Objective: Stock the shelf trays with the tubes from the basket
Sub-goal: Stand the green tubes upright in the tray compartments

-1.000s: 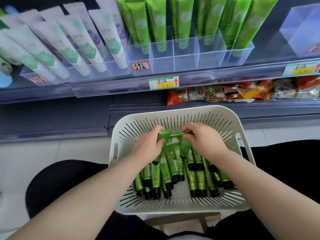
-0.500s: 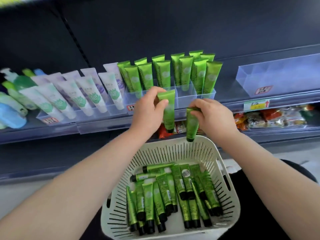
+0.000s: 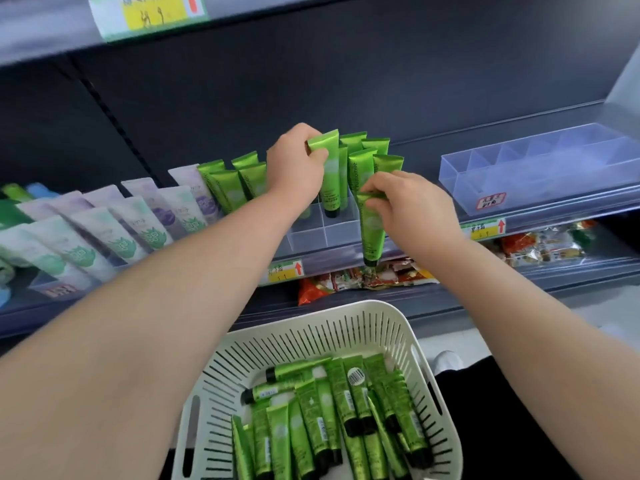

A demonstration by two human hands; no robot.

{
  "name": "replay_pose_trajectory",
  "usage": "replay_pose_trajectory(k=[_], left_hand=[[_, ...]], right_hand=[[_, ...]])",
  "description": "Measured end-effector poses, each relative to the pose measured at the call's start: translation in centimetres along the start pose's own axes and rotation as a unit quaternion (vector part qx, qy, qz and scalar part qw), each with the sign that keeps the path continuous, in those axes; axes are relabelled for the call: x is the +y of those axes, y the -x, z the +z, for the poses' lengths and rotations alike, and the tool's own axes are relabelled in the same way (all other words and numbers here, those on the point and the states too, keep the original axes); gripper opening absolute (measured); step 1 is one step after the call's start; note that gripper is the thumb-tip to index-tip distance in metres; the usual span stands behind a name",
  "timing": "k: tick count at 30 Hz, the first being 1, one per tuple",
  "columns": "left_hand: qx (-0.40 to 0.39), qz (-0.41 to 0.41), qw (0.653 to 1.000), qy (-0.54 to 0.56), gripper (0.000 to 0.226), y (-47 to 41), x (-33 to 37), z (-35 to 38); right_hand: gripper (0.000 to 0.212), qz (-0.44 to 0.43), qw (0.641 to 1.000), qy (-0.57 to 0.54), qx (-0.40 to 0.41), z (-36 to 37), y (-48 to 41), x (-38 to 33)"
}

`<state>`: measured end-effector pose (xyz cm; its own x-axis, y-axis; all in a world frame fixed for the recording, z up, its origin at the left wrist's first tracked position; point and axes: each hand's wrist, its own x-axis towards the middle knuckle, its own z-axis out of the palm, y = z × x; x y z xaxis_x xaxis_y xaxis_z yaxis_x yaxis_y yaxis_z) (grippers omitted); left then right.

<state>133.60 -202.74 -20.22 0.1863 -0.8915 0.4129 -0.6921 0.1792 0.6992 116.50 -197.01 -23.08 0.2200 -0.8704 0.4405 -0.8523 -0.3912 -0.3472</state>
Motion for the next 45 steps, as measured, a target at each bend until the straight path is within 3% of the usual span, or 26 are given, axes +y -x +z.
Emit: replay_pose_trajectory(k=[3, 13, 25, 31, 45], left_hand=[[-0.031, -0.001, 0.997, -0.077, 0.019, -0.3, -0.6, 1.3], [-0.059, -0.002, 0.987, -0.152, 0.029, -0.1, -1.3, 2.1], [-0.038, 0.087, 0.985, -0.144, 0.026, 2.1, -0.4, -2.2], [-0.089, 0.176, 0.958, -0.207, 0.023, 4.2, -2.8, -3.6], [-0.115, 0.175, 0.961, -0.182, 0.021, 5.5, -3.8, -3.1]], right_hand=[[0.019, 0.001, 1.0, -0.006, -0.004, 0.1, -0.2, 0.4], [0.019, 0.011, 1.0, -0.007, 0.004, 0.4, -1.3, 0.8], [0.021, -0.02, 0.997, 0.02, 0.065, -0.9, -4.4, -2.1], [0.018, -0.023, 0.997, 0.027, 0.074, -0.4, -5.5, -3.0], [0.018, -0.03, 0.996, 0.076, 0.047, 1.4, -7.8, -3.2]])
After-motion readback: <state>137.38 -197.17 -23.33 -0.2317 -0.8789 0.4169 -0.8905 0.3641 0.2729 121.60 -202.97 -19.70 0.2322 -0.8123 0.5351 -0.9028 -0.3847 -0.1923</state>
